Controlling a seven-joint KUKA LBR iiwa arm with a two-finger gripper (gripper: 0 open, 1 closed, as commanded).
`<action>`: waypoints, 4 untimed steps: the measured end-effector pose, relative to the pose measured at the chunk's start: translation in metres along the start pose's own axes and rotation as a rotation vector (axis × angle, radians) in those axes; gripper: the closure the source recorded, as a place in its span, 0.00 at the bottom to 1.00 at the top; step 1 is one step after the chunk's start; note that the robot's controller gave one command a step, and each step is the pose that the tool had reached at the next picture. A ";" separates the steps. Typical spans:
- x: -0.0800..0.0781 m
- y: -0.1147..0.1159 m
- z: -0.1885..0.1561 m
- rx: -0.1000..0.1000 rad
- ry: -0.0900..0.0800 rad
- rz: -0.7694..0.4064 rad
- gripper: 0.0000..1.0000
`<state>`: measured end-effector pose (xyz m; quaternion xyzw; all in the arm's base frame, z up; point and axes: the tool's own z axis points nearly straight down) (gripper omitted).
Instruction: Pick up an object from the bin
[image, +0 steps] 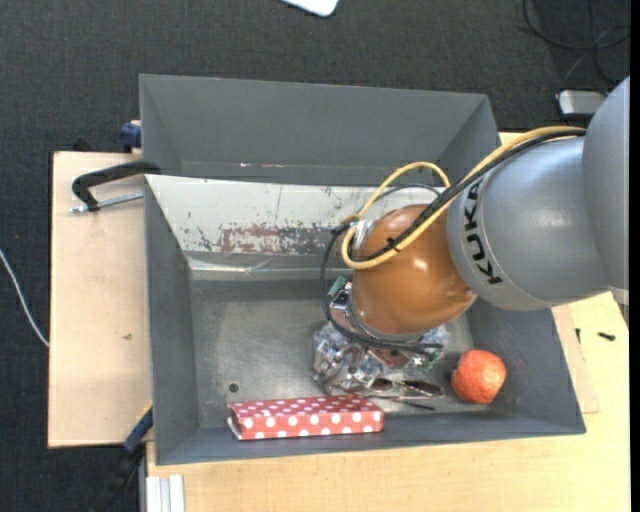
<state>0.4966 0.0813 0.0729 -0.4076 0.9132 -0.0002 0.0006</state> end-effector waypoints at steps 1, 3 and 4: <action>-0.005 -0.003 -0.002 0.012 -0.023 0.000 0.00; 0.049 -0.083 -0.001 0.004 -0.005 -0.178 1.00; 0.049 -0.083 -0.001 0.003 -0.005 -0.178 1.00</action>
Offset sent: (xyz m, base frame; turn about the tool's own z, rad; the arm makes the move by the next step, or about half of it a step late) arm 0.0000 0.0000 0.0000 0.0000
